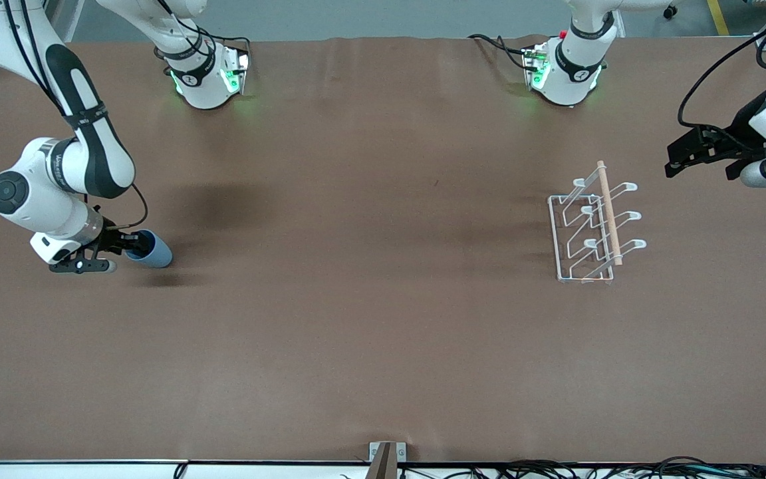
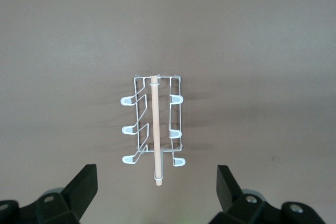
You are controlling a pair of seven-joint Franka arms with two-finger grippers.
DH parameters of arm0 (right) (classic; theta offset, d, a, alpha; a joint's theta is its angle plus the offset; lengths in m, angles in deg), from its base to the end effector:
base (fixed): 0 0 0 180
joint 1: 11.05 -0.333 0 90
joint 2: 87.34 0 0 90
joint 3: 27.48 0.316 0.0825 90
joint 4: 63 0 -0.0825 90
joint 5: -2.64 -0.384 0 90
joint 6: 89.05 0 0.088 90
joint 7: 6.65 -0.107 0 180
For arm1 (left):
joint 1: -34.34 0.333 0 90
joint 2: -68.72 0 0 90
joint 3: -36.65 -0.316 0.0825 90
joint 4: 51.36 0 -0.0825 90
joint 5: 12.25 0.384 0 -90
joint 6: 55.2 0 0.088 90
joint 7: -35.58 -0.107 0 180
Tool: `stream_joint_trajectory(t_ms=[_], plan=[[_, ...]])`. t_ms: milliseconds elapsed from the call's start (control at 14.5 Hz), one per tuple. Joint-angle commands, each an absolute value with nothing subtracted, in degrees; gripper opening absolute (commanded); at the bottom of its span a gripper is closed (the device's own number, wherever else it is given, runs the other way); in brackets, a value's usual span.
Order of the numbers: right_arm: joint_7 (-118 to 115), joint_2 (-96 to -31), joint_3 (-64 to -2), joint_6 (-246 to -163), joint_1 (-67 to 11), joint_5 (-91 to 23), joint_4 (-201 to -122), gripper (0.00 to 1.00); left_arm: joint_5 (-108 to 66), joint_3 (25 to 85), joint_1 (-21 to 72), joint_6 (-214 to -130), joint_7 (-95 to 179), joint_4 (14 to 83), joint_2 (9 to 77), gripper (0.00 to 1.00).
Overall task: Hang cup on cup holder
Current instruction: 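Move the right gripper down over the blue cup and grasp it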
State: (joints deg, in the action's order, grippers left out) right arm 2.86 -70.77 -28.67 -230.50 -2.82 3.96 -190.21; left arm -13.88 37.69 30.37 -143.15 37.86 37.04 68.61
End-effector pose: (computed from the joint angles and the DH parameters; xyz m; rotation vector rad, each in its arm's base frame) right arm 0.5389 -0.0894 0.2408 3.1277 0.0323 -0.0678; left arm 0.5494 -0.0513 0.6335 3.1128 -0.0755 -0.0180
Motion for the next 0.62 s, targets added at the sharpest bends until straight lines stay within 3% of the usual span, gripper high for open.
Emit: stream_joint_trajectory(t_ms=[0, 69, 345, 552], plan=[[3.02, -71.26, -27.92, -230.55, -2.0, 4.57, -190.7, 0.1, -13.13, 37.8, 30.38, -142.66, 38.04, 35.91, 68.1, 1.0], [2.93, -71.26, -27.92, -230.55, -2.0, 4.4, -190.62, 0.01, -13.13, 37.8, 30.38, -142.66, 38.05, 35.91, 68.1, 1.0], [2.75, -71.43, -27.92, -229.77, -1.74, 4.04, -189.22, 0.0, -13.13, 37.8, 30.38, -142.66, 37.96, 35.82, 67.84, 1.0], [2.75, -72.22, -27.66, -219.86, -2.17, 3.87, -182.47, 0.0, -13.13, 37.8, 30.38, -142.66, 37.96, 35.74, 67.84, 1.0]])
